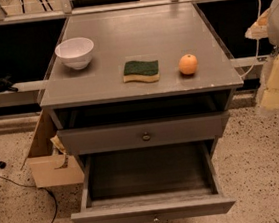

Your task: Close middle drawer

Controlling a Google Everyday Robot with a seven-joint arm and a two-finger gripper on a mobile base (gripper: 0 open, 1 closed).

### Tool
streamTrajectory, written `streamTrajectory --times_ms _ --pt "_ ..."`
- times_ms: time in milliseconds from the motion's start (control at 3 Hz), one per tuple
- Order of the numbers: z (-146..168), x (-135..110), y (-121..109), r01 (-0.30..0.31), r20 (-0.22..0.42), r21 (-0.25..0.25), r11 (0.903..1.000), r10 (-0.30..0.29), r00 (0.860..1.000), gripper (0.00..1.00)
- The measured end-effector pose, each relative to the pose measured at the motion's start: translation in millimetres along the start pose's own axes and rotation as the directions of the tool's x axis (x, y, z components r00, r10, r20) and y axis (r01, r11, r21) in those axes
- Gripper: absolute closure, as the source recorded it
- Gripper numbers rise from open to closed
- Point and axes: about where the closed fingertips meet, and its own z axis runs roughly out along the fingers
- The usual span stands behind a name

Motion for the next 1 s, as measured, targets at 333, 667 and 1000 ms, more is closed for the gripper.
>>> streamTrajectory --times_ms 333,667,1000 --pt "0.0 0.0 0.0 0.000 0.000 0.000 1.0000 0.000 1.000 0.00" --pt "1.0 -3.3 1.4 0.000 0.021 -0.001 1.0000 0.000 1.000 0.00" --pt "12.8 10.5 10.0 -0.052 0.072 -0.031 0.9982 0.054 0.996 0.00"
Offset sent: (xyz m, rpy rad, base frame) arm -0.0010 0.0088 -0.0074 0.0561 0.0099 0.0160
